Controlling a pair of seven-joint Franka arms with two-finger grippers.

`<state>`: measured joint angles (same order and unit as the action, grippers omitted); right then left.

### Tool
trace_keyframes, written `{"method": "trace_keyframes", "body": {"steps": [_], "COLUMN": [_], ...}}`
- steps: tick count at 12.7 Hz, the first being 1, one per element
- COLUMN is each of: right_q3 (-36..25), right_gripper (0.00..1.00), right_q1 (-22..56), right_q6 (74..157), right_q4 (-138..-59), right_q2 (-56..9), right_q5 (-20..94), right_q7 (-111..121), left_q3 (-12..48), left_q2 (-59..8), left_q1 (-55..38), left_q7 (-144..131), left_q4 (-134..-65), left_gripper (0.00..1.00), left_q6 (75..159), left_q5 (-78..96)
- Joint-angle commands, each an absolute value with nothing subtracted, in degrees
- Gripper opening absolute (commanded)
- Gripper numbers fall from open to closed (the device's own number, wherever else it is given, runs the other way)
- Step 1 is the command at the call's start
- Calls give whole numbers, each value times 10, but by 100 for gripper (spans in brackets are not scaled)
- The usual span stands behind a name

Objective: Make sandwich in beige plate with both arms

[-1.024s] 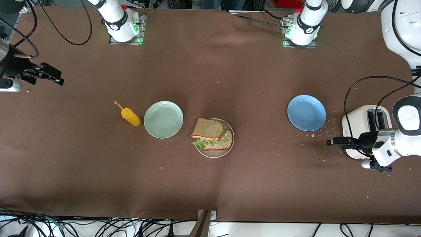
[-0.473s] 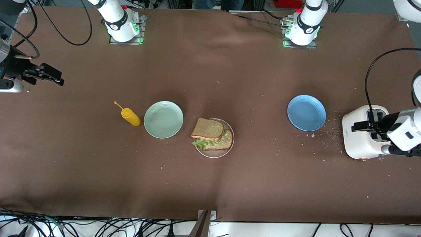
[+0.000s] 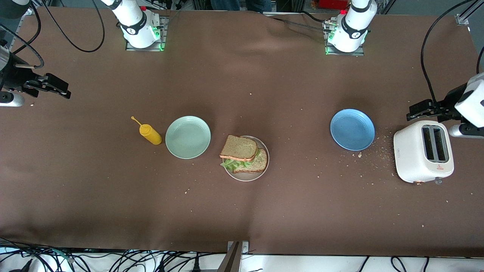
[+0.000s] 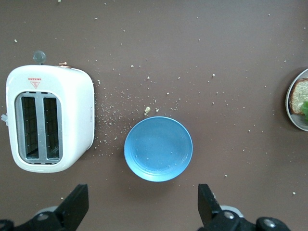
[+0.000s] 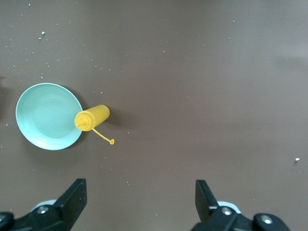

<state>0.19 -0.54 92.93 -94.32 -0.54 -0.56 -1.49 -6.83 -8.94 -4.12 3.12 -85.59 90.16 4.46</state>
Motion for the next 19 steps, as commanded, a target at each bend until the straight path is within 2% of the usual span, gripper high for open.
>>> {"method": "trace_keyframes", "body": {"steps": [1,4,19], "right_q3": [3,3,3], "right_gripper": [100,100,100], "right_q1": [-4,-4,-4], "right_q6": [925,925,925], "right_q4": [-933,-933,-933], "right_q2": [-9,-9,-10], "right_q5": [-13,-13,-8], "right_q7": [-20,-19,-20], "left_q3": [-69,-69,-67], "left_q2": [-35,-4,-17], "left_q1": [-54,-53,-52], "left_q7": [10,11,16], "left_q4": [-913,-951,-947], "left_gripper": [100,100,100], "left_q6": [911,946,955], "left_q5": [29,28,-18]}}
